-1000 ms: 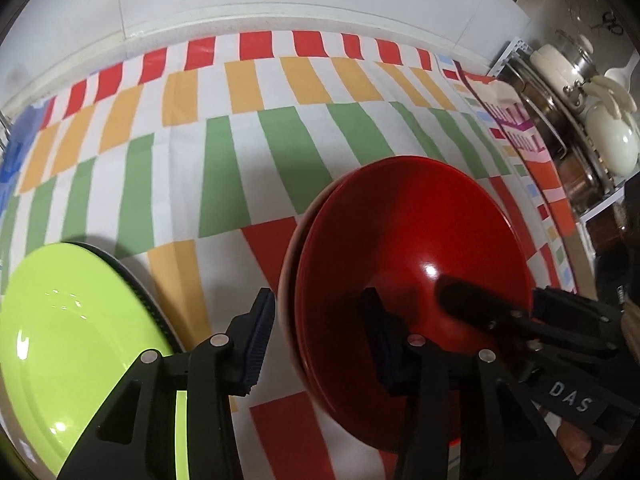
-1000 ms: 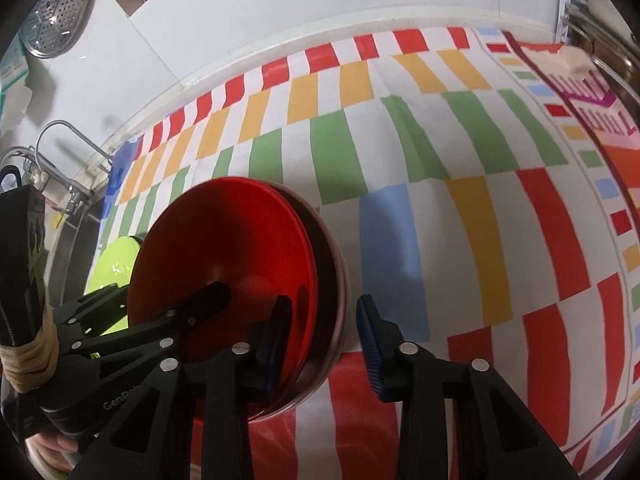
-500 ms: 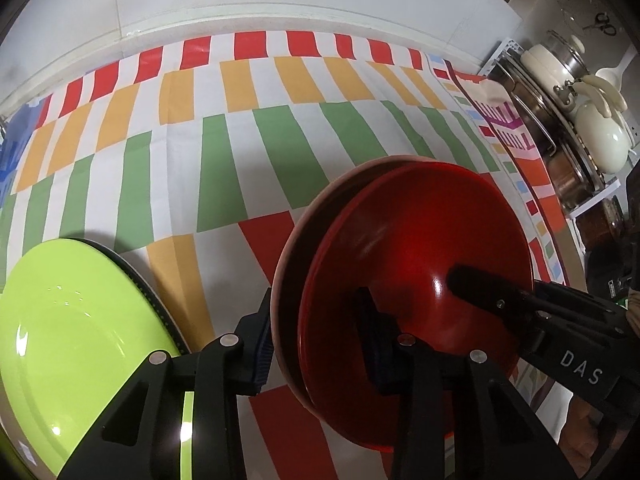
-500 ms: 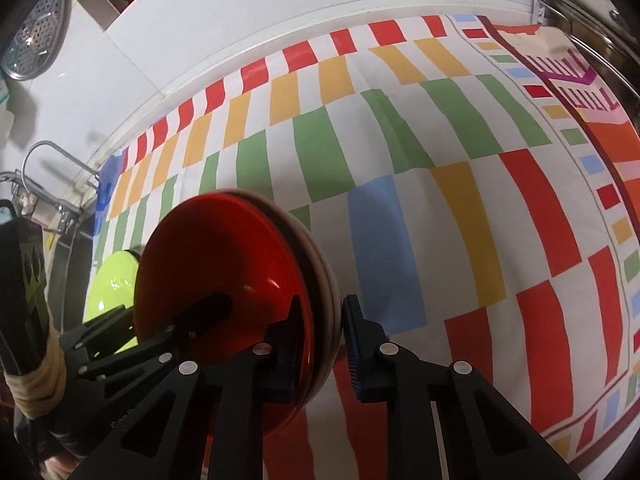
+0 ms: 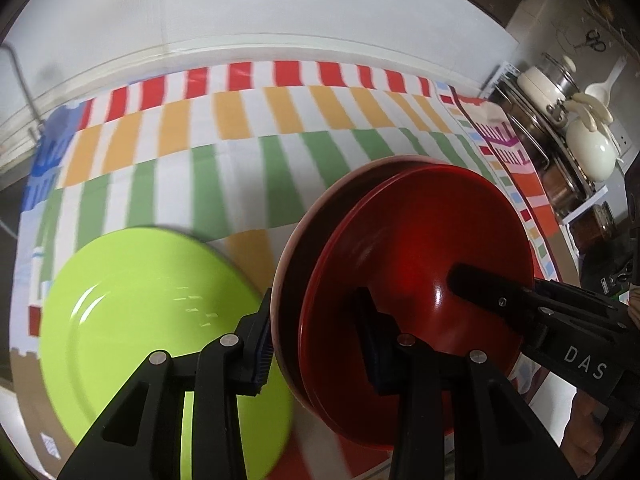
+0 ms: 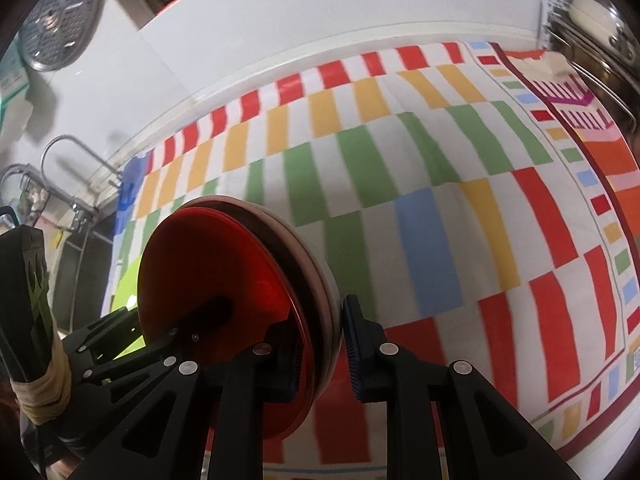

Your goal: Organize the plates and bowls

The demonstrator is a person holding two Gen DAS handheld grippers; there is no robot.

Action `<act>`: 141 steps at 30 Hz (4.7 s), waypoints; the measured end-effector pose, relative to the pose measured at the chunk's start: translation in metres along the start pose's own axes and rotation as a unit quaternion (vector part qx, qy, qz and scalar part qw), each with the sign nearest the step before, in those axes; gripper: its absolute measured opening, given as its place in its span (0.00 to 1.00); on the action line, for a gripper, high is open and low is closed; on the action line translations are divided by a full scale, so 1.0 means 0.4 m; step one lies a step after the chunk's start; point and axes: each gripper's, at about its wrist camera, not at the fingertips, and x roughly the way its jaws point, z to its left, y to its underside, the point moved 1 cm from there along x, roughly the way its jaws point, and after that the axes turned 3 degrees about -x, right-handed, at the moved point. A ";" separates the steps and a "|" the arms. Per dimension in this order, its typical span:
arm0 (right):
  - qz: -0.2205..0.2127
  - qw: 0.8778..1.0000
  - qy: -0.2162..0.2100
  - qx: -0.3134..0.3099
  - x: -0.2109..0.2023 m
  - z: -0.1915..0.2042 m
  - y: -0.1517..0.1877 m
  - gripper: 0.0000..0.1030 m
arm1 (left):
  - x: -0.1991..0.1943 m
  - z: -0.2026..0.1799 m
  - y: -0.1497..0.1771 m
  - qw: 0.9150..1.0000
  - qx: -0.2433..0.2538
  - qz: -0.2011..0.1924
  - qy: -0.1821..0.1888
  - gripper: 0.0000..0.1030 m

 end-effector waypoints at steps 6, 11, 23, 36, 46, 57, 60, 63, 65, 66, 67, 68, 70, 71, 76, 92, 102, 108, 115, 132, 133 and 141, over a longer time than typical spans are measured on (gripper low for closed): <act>0.013 0.999 -0.019 -0.029 0.021 0.111 0.014 0.19 | -0.047 0.103 0.032 0.999 -0.025 -0.009 -0.019 0.35; 0.032 0.998 -0.035 -0.052 0.048 0.199 0.033 0.19 | -0.081 0.189 0.064 0.998 -0.050 -0.013 -0.037 0.35; 0.075 0.993 -0.054 -0.078 0.103 0.333 0.093 0.19 | -0.121 0.319 0.123 0.996 -0.076 -0.008 -0.055 0.35; 0.105 0.991 -0.059 -0.062 0.151 0.366 0.119 0.20 | -0.109 0.358 0.135 0.995 -0.073 0.001 -0.062 0.35; 0.098 0.992 -0.051 -0.064 0.166 0.370 0.107 0.20 | -0.091 0.377 0.123 0.995 -0.081 0.009 -0.051 0.34; 0.087 0.993 -0.042 -0.074 0.177 0.387 0.093 0.20 | -0.084 0.392 0.115 0.996 -0.077 0.005 -0.050 0.34; 0.085 0.993 -0.042 -0.072 0.181 0.389 0.092 0.20 | -0.083 0.393 0.115 0.996 -0.075 0.004 -0.046 0.34; 0.080 0.993 -0.040 -0.073 0.179 0.390 0.094 0.20 | -0.083 0.396 0.115 0.996 -0.073 0.004 -0.044 0.34; 0.078 0.994 -0.038 -0.072 0.179 0.390 0.094 0.20 | -0.084 0.398 0.114 0.996 -0.072 0.004 -0.044 0.34; 0.077 0.994 -0.038 -0.073 0.179 0.391 0.095 0.20 | -0.085 0.398 0.114 0.996 -0.071 0.003 -0.045 0.34; 0.075 0.994 -0.037 -0.074 0.178 0.392 0.095 0.20 | -0.087 0.399 0.113 0.997 -0.069 0.001 -0.048 0.34; 0.073 0.994 -0.037 -0.074 0.176 0.390 0.096 0.20 | -0.091 0.399 0.112 0.997 -0.066 -0.002 -0.051 0.37; 0.059 0.995 -0.034 -0.078 0.165 0.392 0.095 0.21 | -0.100 0.398 0.111 0.997 -0.060 -0.010 -0.055 0.43; 0.051 0.995 -0.032 -0.079 0.156 0.393 0.094 0.22 | -0.107 0.395 0.111 0.997 -0.055 -0.016 -0.056 0.50; -0.009 0.996 -0.010 -0.091 0.083 0.396 0.101 0.43 | -0.159 0.376 0.122 0.995 -0.038 -0.054 -0.074 0.65; -0.174 0.973 0.050 -0.146 -0.152 0.357 0.233 0.78 | -0.368 0.267 0.301 0.965 -0.024 -0.196 -0.175 0.98; -0.220 0.959 0.055 -0.170 -0.276 0.334 0.380 0.85 | -0.472 0.173 0.456 0.947 -0.026 -0.244 -0.206 1.00; -0.239 0.955 0.052 -0.169 -0.353 0.313 0.469 0.87 | -0.531 0.120 0.531 0.941 -0.025 -0.262 -0.211 1.00; -0.250 0.953 0.049 -0.166 -0.422 0.280 0.558 0.87 | -0.581 0.061 0.601 0.936 -0.021 -0.276 -0.216 1.00; -0.273 0.948 0.043 -0.156 -0.506 0.240 0.629 0.87 | -0.633 -0.011 0.653 0.932 -0.003 -0.293 -0.212 1.00; -0.272 0.948 0.043 -0.157 -0.508 0.239 0.629 0.87 | -0.634 -0.013 0.655 0.932 -0.002 -0.293 -0.212 1.00; -0.273 0.949 0.049 -0.150 -0.517 0.232 0.640 0.87 | -0.627 -0.016 0.654 0.938 0.004 -0.284 -0.200 1.00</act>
